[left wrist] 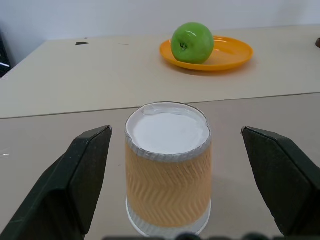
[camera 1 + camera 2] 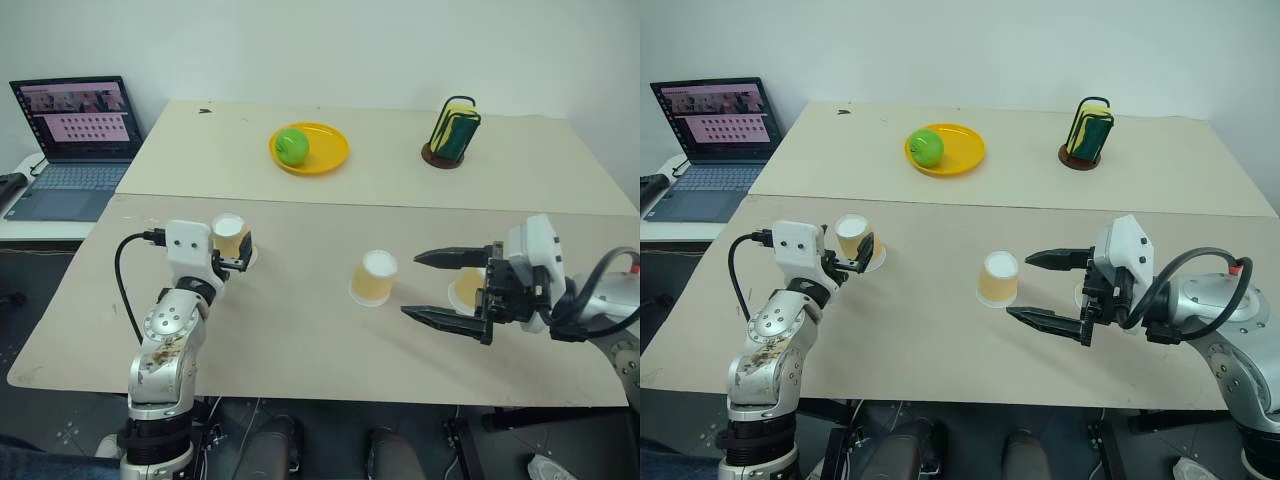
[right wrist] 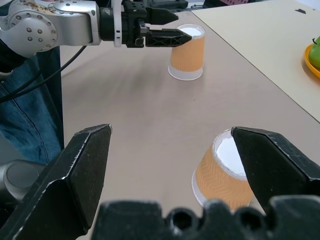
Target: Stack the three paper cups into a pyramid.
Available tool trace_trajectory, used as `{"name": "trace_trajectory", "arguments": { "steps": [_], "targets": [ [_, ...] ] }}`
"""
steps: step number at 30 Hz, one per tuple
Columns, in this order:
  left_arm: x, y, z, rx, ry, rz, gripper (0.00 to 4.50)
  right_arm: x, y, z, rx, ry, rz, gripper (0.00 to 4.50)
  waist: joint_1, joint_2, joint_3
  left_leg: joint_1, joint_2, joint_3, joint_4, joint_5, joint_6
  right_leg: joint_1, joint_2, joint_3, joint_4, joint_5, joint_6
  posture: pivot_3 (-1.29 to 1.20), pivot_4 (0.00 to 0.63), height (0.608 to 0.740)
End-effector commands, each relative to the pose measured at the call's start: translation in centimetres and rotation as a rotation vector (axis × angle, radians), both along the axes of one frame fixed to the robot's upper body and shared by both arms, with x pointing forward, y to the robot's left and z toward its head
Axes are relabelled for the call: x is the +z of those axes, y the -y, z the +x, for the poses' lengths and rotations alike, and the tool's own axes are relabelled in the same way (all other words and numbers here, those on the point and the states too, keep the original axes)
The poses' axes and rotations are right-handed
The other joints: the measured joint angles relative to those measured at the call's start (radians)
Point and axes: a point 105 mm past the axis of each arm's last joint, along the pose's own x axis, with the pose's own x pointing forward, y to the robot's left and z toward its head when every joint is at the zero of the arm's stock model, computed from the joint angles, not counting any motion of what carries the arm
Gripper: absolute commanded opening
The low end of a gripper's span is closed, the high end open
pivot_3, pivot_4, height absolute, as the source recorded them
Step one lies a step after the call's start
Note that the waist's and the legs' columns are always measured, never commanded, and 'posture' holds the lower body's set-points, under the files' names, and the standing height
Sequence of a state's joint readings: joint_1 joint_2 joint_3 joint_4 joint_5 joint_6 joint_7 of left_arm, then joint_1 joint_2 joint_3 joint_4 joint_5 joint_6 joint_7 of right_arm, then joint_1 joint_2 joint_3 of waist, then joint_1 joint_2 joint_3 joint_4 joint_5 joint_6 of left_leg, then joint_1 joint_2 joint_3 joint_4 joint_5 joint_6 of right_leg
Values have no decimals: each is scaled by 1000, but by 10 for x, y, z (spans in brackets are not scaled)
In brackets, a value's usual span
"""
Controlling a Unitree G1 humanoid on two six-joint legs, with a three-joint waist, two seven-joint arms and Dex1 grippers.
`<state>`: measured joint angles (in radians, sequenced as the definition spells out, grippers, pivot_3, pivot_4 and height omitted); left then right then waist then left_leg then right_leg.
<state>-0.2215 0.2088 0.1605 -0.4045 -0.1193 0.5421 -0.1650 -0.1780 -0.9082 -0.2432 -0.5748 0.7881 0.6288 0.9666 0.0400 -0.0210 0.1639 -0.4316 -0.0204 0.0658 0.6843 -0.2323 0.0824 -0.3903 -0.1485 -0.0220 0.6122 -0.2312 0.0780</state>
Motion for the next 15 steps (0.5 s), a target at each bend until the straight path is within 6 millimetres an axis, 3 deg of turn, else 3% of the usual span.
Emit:
{"name": "trace_trajectory", "arguments": {
  "steps": [1,15],
  "targets": [
    [9,-6,6,13,42,12,4415,11,-1,-4,9,65,4,4500,-1,0,0,0,0,0,0,0,0,0,0,0,0,0,0,0,150,726],
    [9,9,32,-76,30,-7,4415,13,-3,-4,6,71,7,4500,-1,0,0,0,0,0,0,0,0,0,0,0,0,0,0,0,150,726]
  ]
}}
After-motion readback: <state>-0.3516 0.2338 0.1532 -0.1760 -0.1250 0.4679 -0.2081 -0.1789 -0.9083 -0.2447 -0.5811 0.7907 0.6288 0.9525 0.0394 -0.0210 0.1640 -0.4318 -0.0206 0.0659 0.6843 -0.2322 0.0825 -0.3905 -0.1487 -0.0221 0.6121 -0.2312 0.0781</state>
